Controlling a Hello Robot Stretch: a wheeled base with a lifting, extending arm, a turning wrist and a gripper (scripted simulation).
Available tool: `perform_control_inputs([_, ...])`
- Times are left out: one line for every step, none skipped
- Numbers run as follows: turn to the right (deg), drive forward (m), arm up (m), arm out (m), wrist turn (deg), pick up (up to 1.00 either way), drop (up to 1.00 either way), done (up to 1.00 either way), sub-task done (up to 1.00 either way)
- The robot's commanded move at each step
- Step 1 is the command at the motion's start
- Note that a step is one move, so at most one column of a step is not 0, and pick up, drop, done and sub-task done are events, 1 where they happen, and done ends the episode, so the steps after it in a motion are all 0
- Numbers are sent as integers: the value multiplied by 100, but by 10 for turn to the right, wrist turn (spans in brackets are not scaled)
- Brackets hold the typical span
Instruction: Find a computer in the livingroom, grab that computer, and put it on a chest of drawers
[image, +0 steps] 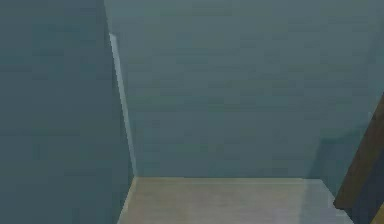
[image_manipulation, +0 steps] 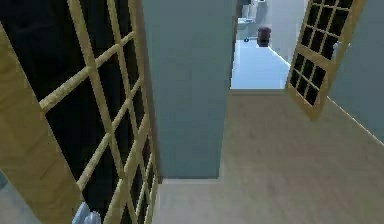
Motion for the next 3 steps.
perform_control_inputs([0, 50, 0, 0, 0, 0, 0, 0, 0])
perform_control_inputs([420, 0, 0, 0, 0, 0, 0, 0, 0])
perform_control_inputs([0, 25, 0, 0, 0, 0, 0, 0, 0])
